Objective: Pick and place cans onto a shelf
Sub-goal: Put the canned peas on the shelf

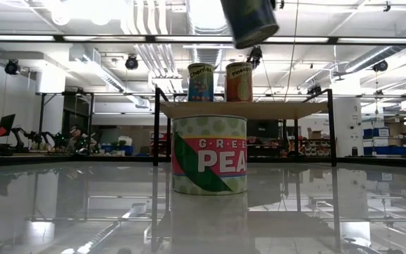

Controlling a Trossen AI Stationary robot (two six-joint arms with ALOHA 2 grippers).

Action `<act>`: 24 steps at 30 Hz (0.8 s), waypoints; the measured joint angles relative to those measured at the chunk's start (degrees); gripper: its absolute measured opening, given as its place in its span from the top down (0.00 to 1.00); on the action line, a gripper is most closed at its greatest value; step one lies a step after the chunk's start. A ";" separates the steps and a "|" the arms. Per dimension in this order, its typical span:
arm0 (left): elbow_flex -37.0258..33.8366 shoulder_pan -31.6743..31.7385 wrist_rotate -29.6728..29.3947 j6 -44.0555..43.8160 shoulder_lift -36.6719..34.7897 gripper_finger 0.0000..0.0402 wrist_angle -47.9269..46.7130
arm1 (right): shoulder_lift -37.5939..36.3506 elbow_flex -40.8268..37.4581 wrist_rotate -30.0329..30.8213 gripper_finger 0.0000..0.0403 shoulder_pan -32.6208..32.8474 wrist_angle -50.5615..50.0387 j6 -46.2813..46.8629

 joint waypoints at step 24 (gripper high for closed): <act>-22.50 1.57 -3.97 4.18 -14.24 0.63 29.77 | -26.85 -29.67 -1.70 0.24 -34.49 17.50 -1.44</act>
